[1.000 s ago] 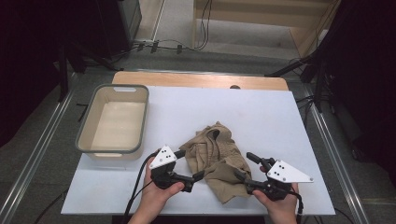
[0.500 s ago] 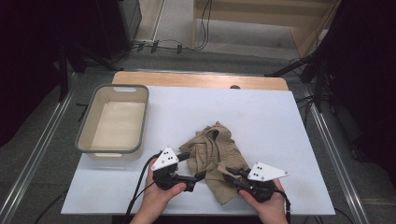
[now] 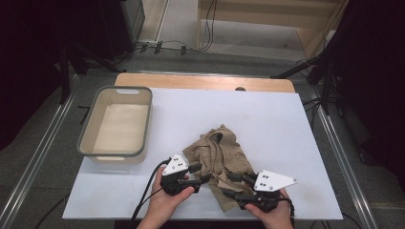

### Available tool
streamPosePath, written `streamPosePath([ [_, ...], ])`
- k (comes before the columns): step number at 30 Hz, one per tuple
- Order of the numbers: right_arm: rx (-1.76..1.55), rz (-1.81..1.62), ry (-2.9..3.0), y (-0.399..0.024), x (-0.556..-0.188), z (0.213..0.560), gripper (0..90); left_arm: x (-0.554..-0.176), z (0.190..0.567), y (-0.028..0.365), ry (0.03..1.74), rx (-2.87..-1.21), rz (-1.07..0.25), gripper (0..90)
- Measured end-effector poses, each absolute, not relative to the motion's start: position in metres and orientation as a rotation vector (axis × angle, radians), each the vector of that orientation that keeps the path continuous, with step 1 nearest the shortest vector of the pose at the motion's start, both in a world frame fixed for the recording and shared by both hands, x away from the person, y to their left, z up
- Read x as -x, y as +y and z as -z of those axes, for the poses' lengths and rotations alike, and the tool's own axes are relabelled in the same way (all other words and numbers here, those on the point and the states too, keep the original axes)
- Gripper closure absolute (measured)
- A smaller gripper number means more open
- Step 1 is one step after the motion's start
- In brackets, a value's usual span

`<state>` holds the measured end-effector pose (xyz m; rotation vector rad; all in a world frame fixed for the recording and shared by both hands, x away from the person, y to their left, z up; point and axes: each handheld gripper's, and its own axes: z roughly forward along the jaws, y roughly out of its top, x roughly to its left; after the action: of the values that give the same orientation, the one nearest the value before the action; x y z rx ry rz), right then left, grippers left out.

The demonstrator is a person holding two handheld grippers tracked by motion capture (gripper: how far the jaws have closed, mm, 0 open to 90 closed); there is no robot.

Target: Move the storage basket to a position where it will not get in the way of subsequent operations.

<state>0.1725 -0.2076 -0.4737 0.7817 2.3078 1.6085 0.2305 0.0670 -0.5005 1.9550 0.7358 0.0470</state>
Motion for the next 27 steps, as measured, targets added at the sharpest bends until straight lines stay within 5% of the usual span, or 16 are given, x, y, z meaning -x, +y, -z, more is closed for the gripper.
streamPosePath([
  [6, -1.064, -1.540, 2.139, -0.245, -0.186, 0.479, 37.7, -0.224, 0.510, 0.050, 0.665, -2.062, -0.031, 61.7],
  [14, -1.195, -1.480, 2.083, -0.263, -0.195, 0.489, 25.3, -0.231, 0.503, 0.060, 0.672, -2.040, 0.038, 87.6],
  [20, -1.275, -1.505, 2.016, -0.284, -0.196, 0.488, 25.4, -0.238, 0.492, 0.077, 0.726, -1.990, -0.013, 88.5],
  [27, -1.162, -1.383, 2.252, -0.253, -0.198, 0.499, 26.2, -0.248, 0.487, 0.102, 0.873, -1.915, -0.068, 88.5],
])
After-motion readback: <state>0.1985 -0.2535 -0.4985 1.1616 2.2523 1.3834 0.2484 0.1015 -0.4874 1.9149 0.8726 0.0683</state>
